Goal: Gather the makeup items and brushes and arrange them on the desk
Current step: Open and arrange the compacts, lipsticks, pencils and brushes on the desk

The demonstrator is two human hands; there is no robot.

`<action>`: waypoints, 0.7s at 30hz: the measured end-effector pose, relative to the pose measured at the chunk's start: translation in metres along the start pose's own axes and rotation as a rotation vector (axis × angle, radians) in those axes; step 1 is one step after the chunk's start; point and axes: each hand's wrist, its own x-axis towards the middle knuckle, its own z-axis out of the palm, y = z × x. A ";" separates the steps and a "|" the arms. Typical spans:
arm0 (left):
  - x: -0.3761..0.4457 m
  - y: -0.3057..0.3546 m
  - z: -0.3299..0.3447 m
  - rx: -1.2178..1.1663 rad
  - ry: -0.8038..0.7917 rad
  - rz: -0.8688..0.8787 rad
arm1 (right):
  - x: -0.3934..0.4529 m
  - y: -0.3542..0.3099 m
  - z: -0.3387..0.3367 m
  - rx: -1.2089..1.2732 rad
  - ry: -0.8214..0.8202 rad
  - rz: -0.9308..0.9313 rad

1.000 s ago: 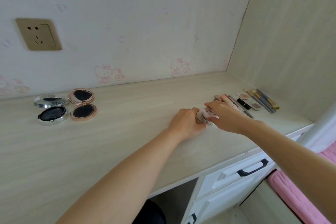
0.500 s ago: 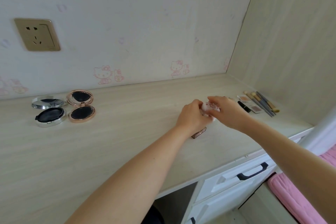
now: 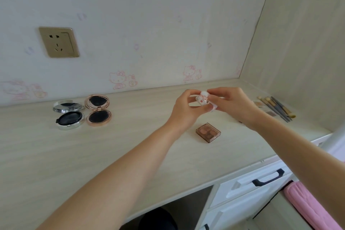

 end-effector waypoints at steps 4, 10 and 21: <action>-0.019 0.005 -0.026 -0.025 0.035 0.001 | 0.000 -0.012 0.021 0.092 -0.080 0.033; -0.052 0.006 -0.069 -0.040 0.118 -0.026 | -0.002 -0.042 0.067 0.106 -0.123 0.074; -0.103 0.002 -0.156 -0.437 0.159 -0.178 | -0.009 -0.079 0.146 0.205 -0.227 -0.003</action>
